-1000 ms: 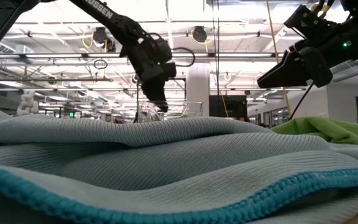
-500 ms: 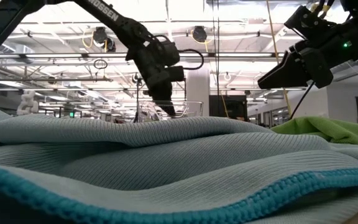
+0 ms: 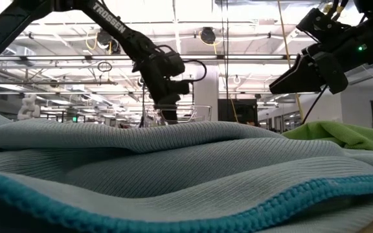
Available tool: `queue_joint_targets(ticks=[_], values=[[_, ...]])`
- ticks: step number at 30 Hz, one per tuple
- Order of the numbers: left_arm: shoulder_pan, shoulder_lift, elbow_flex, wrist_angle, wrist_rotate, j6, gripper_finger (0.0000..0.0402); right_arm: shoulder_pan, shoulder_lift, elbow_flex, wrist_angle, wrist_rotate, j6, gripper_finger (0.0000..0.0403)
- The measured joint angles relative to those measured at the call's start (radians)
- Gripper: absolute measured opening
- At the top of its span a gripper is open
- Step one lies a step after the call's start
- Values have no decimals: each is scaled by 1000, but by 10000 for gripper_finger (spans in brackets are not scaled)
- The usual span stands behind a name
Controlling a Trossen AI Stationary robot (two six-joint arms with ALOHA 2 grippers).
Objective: Fold microfiber towels
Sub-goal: Put the center green towel into the transparent bin
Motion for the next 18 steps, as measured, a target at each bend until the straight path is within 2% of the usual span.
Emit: queue_joint_targets(ticks=[11,18], values=[[-15,-90,0,-34,71,13,6,0,0,0,0,0,3,146],[0,-28,0,-36,49,33,10,0,0,0,0,0,7,146]])
